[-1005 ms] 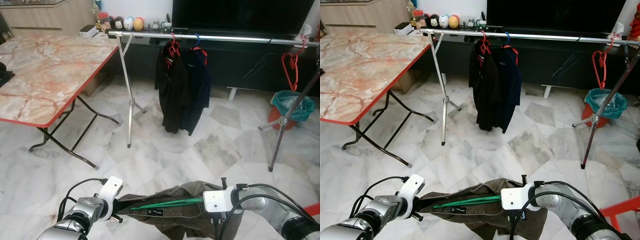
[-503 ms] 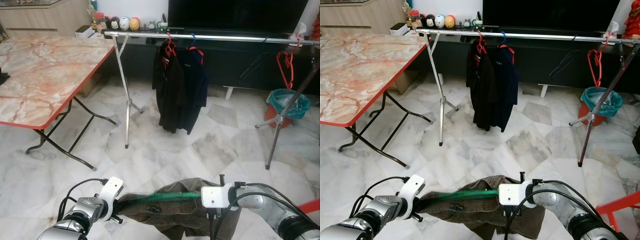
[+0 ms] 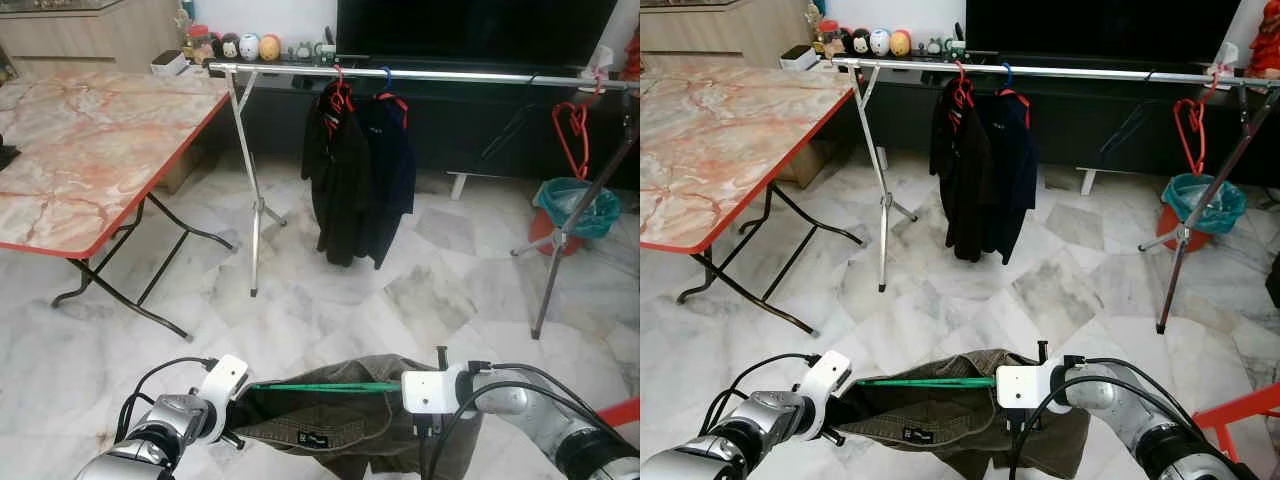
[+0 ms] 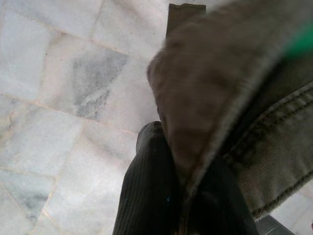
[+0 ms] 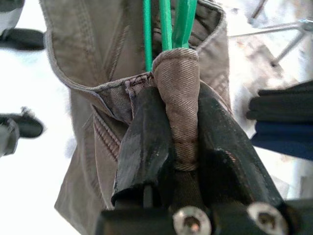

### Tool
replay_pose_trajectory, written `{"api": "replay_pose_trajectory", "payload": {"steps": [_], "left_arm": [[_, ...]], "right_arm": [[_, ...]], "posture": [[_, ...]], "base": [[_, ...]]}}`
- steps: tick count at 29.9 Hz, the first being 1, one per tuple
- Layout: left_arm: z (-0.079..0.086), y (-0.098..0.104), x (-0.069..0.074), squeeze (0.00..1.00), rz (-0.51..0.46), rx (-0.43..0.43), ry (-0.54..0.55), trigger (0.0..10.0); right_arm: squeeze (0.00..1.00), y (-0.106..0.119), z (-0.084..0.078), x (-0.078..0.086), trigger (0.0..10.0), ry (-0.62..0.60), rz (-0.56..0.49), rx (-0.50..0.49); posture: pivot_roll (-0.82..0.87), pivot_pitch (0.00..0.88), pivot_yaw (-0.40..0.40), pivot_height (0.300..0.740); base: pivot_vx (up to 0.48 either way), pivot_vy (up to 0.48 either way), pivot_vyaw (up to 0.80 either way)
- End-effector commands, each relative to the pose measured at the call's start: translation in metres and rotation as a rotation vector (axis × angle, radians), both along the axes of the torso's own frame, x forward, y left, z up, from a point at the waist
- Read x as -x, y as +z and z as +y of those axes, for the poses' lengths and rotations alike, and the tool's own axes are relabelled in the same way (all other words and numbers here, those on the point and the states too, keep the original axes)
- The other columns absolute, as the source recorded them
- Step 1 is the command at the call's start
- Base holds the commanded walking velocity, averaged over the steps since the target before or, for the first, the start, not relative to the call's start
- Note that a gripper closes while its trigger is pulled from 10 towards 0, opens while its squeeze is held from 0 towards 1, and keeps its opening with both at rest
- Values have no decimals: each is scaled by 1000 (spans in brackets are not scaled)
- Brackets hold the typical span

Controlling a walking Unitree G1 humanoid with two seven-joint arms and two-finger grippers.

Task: Hang hanger

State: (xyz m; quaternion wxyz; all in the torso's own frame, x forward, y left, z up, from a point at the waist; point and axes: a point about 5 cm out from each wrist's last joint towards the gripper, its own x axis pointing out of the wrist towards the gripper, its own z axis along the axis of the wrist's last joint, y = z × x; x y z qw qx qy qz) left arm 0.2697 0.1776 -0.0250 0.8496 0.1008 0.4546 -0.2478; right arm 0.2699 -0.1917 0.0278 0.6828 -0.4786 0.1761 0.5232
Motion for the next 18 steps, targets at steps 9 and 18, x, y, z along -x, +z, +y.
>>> {"api": "replay_pose_trajectory", "payload": {"steps": [9,18], "left_arm": [[9,-2,4,0,17,-28,13,10000],[8,-2,3,0,14,-28,14,10000]], "right_arm": [[0,-8,-3,10,10000,34,81,22],[0,-11,-6,17,10000,64,128,31]], "posture": [[74,0,24,740],[71,4,24,740]], "base": [[0,0,0],[0,0,0]]}}
